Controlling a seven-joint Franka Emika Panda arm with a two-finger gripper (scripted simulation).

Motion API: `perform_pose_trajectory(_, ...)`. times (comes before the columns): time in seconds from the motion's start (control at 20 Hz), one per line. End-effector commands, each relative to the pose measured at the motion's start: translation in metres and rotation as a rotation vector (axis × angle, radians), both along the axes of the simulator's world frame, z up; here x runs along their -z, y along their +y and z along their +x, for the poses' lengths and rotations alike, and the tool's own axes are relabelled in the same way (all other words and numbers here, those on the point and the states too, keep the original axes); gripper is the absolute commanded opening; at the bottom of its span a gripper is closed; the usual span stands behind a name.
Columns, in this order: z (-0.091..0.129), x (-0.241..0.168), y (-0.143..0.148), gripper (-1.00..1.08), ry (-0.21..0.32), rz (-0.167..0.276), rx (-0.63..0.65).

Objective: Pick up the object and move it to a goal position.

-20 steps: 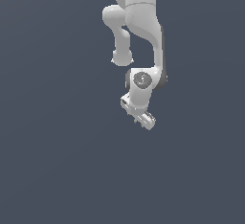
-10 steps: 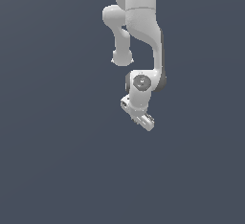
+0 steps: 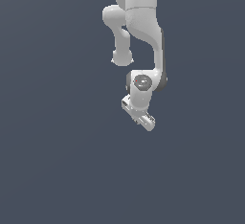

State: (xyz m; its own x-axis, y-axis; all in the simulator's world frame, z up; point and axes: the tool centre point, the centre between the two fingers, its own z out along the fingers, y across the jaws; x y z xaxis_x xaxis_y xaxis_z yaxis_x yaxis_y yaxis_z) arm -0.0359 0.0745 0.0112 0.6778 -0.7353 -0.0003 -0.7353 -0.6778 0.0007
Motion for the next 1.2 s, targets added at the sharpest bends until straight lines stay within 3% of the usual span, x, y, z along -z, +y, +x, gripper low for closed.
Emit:
perform_pose_trajectory(0.0, 0.002, -0.004, 0.006, -1.0, -0.001, 0.0, -0.001)
perform_pose_trajectory(0.3, 0.009, -0.028, 0.039, -1.0, -0.001, 0.0, -0.001)
perform_pose_trajectory(0.85, 0.033, -0.092, 0.127, -1.0, -0.001, -0.001, -0.001)
perform_pose_trajectory(1.15, 0.042, -0.111, 0.155, -1.0, -0.001, 0.0, -0.001)
